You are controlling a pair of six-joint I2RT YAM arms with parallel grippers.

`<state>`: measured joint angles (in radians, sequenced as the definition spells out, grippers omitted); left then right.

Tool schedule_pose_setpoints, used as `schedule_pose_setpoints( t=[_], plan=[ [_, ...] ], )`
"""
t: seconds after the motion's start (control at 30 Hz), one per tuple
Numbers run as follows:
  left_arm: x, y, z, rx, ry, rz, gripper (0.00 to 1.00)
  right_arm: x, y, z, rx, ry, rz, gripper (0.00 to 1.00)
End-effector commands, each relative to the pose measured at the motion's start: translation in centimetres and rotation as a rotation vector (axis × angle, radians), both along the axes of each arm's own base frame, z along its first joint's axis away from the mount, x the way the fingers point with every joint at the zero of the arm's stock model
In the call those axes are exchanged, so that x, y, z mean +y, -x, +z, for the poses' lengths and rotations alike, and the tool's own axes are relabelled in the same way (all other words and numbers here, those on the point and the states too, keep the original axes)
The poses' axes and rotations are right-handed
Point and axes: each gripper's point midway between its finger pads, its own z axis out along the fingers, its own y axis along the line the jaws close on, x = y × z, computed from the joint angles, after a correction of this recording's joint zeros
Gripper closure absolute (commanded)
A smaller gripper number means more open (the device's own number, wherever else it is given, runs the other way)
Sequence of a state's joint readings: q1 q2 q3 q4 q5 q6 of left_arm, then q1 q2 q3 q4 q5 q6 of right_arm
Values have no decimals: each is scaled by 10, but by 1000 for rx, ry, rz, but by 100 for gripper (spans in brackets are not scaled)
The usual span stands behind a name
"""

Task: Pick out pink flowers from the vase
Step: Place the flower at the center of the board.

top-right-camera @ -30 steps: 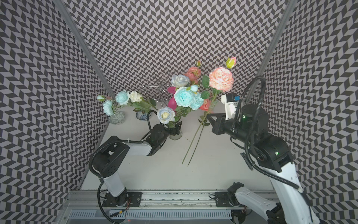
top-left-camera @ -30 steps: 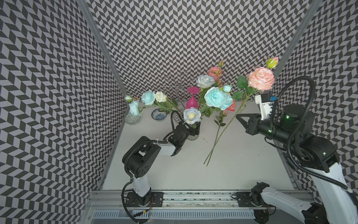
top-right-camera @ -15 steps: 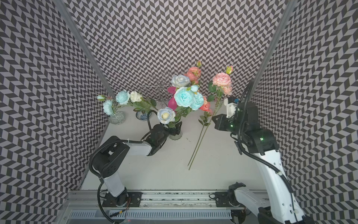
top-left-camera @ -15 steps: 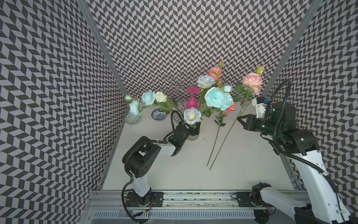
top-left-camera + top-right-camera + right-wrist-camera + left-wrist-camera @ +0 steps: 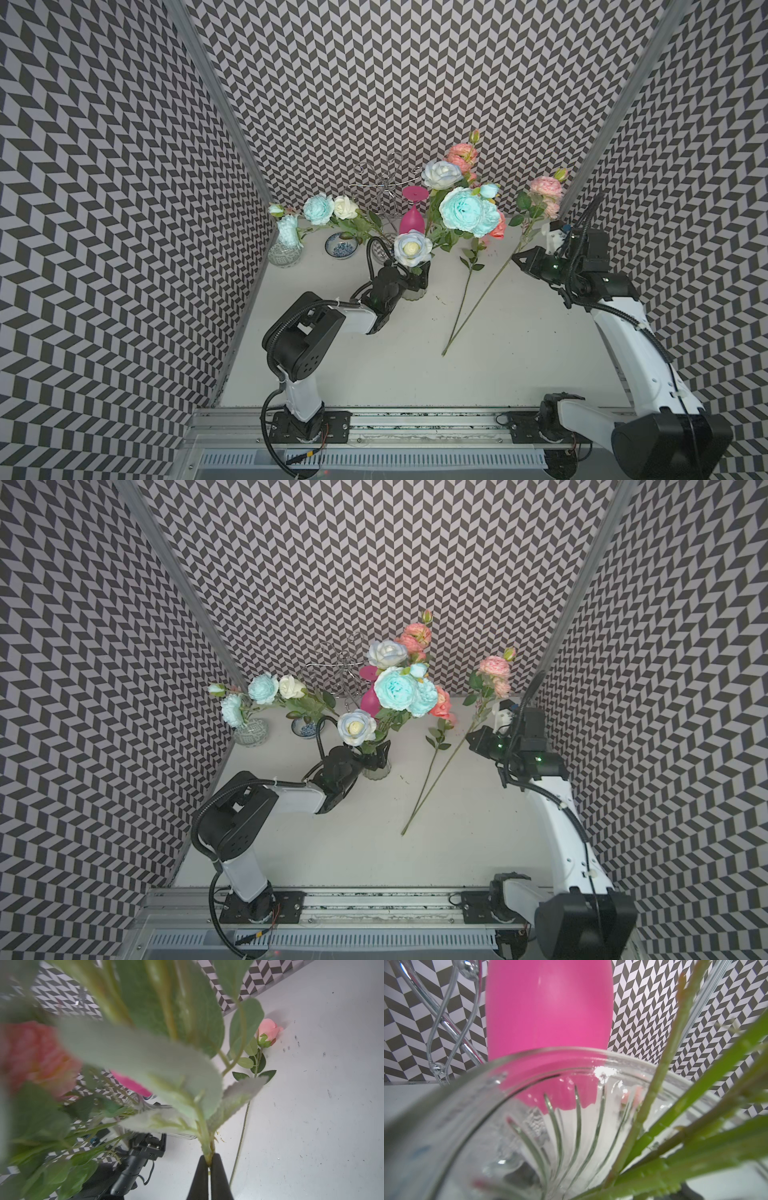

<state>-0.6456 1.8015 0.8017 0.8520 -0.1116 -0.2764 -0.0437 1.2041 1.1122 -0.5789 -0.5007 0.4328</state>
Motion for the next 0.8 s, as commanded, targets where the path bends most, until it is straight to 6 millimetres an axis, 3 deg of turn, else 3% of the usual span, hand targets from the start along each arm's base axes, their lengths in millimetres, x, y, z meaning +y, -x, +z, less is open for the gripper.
schedule_pose_setpoints(
  t=[0.0,0.3,0.43,0.47,0.5,0.63,0.77],
  plan=[
    [1,8,-42,144,-53,-6,10,-9,-33,-8,-73,36,-7,100],
    [1,8,-38,140,-43,-8,10,-15,-88,-101,123,50,9,100],
    [1,8,-33,127,-41,-9,9,-19,-103,-134,178,69,0,100],
    [1,8,-32,124,-41,-9,9,-19,-105,-140,192,60,-4,99],
    [1,8,-32,124,-42,-11,9,-18,-108,-145,205,50,-8,89],
    [-1,9,-32,127,-36,-20,9,-18,-110,-138,188,20,-43,57],
    [-3,9,-34,127,-41,-30,9,-19,-102,-90,54,0,-85,49]
  ],
)
